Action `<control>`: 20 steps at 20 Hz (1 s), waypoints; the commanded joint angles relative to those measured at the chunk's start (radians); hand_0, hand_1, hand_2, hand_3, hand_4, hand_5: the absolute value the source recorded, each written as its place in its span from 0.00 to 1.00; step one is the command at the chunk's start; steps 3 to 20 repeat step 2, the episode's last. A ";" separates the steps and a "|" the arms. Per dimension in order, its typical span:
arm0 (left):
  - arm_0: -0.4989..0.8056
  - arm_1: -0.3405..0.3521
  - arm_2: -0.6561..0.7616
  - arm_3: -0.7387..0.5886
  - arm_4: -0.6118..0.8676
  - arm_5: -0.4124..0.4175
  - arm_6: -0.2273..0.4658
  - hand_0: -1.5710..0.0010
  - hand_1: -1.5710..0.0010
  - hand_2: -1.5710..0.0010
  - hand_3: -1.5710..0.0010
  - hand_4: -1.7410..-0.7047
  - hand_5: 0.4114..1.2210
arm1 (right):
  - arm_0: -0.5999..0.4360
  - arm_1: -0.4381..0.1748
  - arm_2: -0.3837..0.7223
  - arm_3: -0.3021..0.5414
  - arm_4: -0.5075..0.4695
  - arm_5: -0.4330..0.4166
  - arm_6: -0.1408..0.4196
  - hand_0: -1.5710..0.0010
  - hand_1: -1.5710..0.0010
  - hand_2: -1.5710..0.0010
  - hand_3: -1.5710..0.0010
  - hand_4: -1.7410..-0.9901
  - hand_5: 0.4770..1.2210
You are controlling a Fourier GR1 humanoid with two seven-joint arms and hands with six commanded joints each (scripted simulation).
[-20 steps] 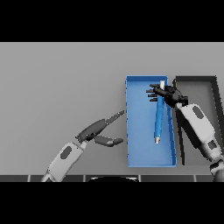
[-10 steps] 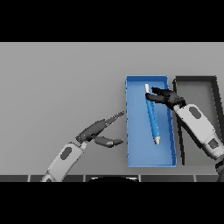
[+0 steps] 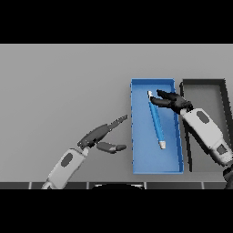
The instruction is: Pick up the blue pipe and place it into the blue bin.
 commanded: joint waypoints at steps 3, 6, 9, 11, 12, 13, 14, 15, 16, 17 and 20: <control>0.003 0.009 0.003 -0.006 0.006 -0.005 0.010 1.00 1.00 1.00 1.00 0.83 0.08 | -0.002 -0.006 0.002 -0.001 0.003 0.017 -0.006 0.86 0.94 0.98 1.00 0.78 0.43; 0.003 0.009 0.003 -0.006 0.006 -0.005 0.010 1.00 1.00 1.00 1.00 0.83 0.08 | -0.002 -0.006 0.002 -0.001 0.003 0.017 -0.006 0.86 0.94 0.98 1.00 0.78 0.43; 0.003 0.009 0.003 -0.006 0.006 -0.005 0.010 1.00 1.00 1.00 1.00 0.83 0.08 | -0.002 -0.006 0.002 -0.001 0.003 0.017 -0.006 0.86 0.94 0.98 1.00 0.78 0.43; 0.003 0.009 0.003 -0.006 0.006 -0.005 0.010 1.00 1.00 1.00 1.00 0.83 0.08 | -0.002 -0.006 0.002 -0.001 0.003 0.017 -0.006 0.86 0.94 0.98 1.00 0.78 0.43; 0.003 0.009 0.003 -0.006 0.006 -0.005 0.010 1.00 1.00 1.00 1.00 0.83 0.08 | -0.002 -0.006 0.002 -0.001 0.003 0.017 -0.006 0.86 0.94 0.98 1.00 0.78 0.43; 0.003 0.009 0.003 -0.006 0.006 -0.005 0.010 1.00 1.00 1.00 1.00 0.83 0.08 | -0.002 -0.006 0.002 -0.001 0.003 0.017 -0.006 0.86 0.94 0.98 1.00 0.78 0.43; 0.003 0.009 0.003 -0.006 0.006 -0.005 0.010 1.00 1.00 1.00 1.00 0.83 0.08 | -0.002 -0.006 0.002 -0.001 0.003 0.017 -0.006 0.86 0.94 0.98 1.00 0.78 0.43; 0.003 0.009 0.003 -0.006 0.006 -0.005 0.010 1.00 1.00 1.00 1.00 0.83 0.08 | -0.002 -0.006 0.002 -0.001 0.003 0.017 -0.006 0.86 0.94 0.98 1.00 0.78 0.43; 0.003 0.009 0.003 -0.006 0.006 -0.005 0.010 1.00 1.00 1.00 1.00 0.83 0.08 | -0.002 -0.006 0.002 -0.001 0.003 0.017 -0.006 0.86 0.94 0.98 1.00 0.78 0.43; 0.003 0.009 0.003 -0.006 0.006 -0.005 0.010 1.00 1.00 1.00 1.00 0.83 0.08 | -0.002 -0.006 0.002 -0.001 0.003 0.017 -0.006 0.86 0.94 0.98 1.00 0.78 0.43; 0.003 0.009 0.003 -0.006 0.006 -0.005 0.010 1.00 1.00 1.00 1.00 0.83 0.08 | -0.002 -0.006 0.002 -0.001 0.003 0.017 -0.006 0.86 0.94 0.98 1.00 0.78 0.43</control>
